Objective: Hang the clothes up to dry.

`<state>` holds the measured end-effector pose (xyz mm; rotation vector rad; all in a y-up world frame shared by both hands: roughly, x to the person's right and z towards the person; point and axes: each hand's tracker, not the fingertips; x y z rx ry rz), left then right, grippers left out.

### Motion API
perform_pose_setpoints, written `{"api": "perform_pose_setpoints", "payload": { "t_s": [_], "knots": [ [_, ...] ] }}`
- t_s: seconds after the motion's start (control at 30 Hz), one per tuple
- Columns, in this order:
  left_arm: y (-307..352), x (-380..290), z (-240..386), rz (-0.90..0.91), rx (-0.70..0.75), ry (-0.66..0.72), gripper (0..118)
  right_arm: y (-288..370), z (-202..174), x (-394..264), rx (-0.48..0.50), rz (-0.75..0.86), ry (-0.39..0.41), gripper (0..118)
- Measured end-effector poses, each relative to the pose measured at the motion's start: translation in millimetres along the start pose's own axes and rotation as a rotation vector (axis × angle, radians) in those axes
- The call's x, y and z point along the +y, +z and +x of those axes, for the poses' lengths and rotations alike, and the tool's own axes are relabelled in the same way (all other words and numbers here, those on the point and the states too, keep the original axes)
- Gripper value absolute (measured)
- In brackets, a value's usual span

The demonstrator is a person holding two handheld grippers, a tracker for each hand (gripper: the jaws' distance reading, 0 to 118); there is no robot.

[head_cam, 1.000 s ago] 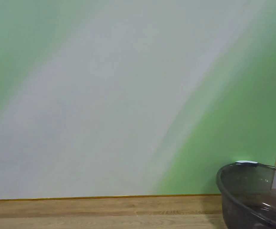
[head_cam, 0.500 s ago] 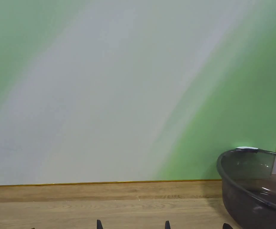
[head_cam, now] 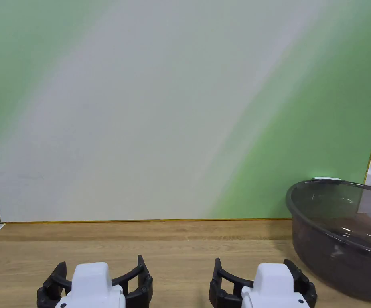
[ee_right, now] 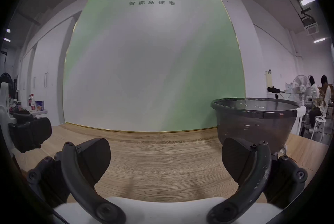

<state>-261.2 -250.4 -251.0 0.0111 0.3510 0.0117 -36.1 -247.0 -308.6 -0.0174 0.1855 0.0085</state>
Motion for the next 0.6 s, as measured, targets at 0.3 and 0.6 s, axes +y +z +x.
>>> {"api": "perform_pose_setpoints", "payload": {
  "t_s": [0.3,0.6],
  "knots": [
    [1.8,0.2,-2.7,0.003,-0.027,0.001,118,-2.3,-2.5,0.0,-0.004,-0.004,0.002,118],
    [2.0,0.2,-3.9,-0.001,-0.047,0.003,118,1.2,-4.1,1.7,-0.002,-0.004,0.001,118]
  ]
}}
